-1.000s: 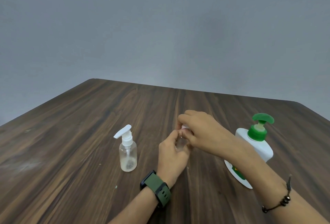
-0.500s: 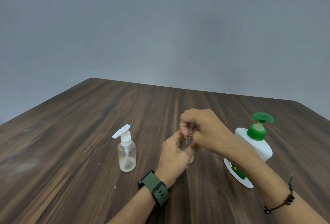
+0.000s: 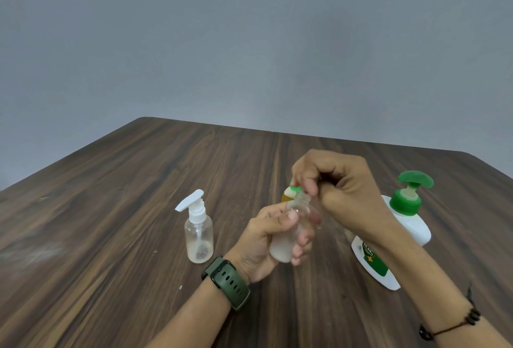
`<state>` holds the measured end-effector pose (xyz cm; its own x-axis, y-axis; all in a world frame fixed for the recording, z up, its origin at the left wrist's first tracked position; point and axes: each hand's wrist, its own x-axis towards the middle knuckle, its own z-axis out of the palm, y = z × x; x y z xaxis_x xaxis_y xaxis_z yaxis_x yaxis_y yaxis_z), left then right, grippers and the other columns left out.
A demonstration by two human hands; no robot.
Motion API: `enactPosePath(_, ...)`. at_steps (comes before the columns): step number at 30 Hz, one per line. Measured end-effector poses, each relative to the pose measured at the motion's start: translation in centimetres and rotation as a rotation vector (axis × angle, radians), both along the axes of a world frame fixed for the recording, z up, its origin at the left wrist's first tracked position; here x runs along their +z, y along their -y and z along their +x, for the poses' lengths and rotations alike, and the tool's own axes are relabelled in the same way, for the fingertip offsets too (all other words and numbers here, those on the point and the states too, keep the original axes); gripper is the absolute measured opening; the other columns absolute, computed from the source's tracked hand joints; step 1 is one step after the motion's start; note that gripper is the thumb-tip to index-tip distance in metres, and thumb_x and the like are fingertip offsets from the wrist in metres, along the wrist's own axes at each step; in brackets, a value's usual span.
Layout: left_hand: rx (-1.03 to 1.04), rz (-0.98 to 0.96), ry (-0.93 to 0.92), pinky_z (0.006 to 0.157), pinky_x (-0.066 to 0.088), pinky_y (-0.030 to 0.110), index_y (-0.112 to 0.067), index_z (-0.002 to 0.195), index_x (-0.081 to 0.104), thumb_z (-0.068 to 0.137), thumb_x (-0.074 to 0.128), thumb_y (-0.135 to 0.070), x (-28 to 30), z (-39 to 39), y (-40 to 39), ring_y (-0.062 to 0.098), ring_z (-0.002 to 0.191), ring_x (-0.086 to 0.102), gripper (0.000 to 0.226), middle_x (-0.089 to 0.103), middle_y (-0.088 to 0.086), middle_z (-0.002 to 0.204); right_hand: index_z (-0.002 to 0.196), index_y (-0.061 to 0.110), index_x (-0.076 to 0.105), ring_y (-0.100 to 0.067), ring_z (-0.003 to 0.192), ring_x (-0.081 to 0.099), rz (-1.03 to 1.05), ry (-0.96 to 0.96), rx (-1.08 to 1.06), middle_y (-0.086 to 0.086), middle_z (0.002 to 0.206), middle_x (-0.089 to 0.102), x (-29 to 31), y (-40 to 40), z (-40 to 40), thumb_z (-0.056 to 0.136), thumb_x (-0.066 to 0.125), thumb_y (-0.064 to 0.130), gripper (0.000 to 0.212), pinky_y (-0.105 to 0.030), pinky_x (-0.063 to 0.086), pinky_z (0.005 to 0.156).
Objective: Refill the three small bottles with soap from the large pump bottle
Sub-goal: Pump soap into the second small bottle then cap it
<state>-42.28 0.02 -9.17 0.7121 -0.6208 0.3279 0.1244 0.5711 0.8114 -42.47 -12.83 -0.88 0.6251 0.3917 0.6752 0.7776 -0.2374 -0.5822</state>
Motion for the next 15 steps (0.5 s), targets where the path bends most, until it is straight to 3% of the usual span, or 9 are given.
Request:
enactPosePath(3, 0.020, -0.011, -0.057, 0.042, 0.038, 0.019, -0.003, 0.087, 0.062, 0.068, 0.074, -0.034, -0.4, 0.2, 0.1, 0.012, 0.044, 0.046, 0.038, 0.052, 0.004, 0.057, 0.051, 0.019, 0.047, -0.017, 0.064, 0.056, 0.015, 0.014, -0.064, -0.002, 0.058, 0.053, 0.9, 0.6, 0.2, 0.053, 0.034, -0.011, 0.033, -0.025, 0.042, 0.059)
enactPosePath(6, 0.156, -0.022, -0.064, 0.041, 0.037, 0.020, -0.003, 0.085, 0.062, 0.066, 0.074, -0.033, -0.5, 0.4, 0.2, 0.012, 0.043, 0.045, 0.037, 0.051, 0.004, 0.056, 0.060, 0.012, 0.057, -0.003, 0.059, 0.051, -0.227, 0.023, -0.224, 0.006, 0.059, 0.052, 0.4, 0.9, 0.3, 0.058, 0.039, 0.000, 0.022, -0.010, 0.032, 0.053)
enactPosePath(8, 0.268, -0.014, -0.072, 0.041, 0.035, 0.020, -0.004, 0.083, 0.061, 0.067, 0.068, -0.028, -0.5, 0.5, 0.1, 0.013, 0.042, 0.044, 0.030, 0.050, 0.005, 0.054, 0.067, 0.013, 0.058, 0.002, 0.062, 0.048, -0.394, 0.006, -0.318, 0.011, 0.067, 0.051, -0.9, 1.1, 0.5, 0.059, 0.039, 0.010, 0.022, -0.008, 0.031, 0.056)
enactPosePath(12, 0.413, 0.003, -0.065, 0.040, 0.034, 0.020, -0.005, 0.080, 0.061, 0.067, 0.062, -0.031, -0.5, 0.6, 0.0, 0.014, 0.041, 0.042, 0.029, 0.049, 0.005, 0.054, 0.089, 0.012, 0.058, -0.021, 0.084, 0.052, -0.548, 0.025, -0.453, -0.003, 0.091, 0.061, -4.4, 2.4, 0.5, 0.076, 0.047, 0.005, 0.018, -0.026, 0.035, 0.069)
enactPosePath(15, 0.448, 0.012, -0.050, 0.040, 0.035, 0.021, -0.006, 0.080, 0.062, 0.067, 0.062, -0.032, -0.6, 0.6, 0.0, 0.014, 0.042, 0.042, 0.029, 0.050, 0.004, 0.054, 0.096, 0.015, 0.050, -0.026, 0.096, 0.052, -0.724, -0.068, -0.467, -0.007, 0.099, 0.061, -6.6, 2.5, 0.1, 0.083, 0.047, 0.005, 0.017, -0.033, 0.037, 0.075)
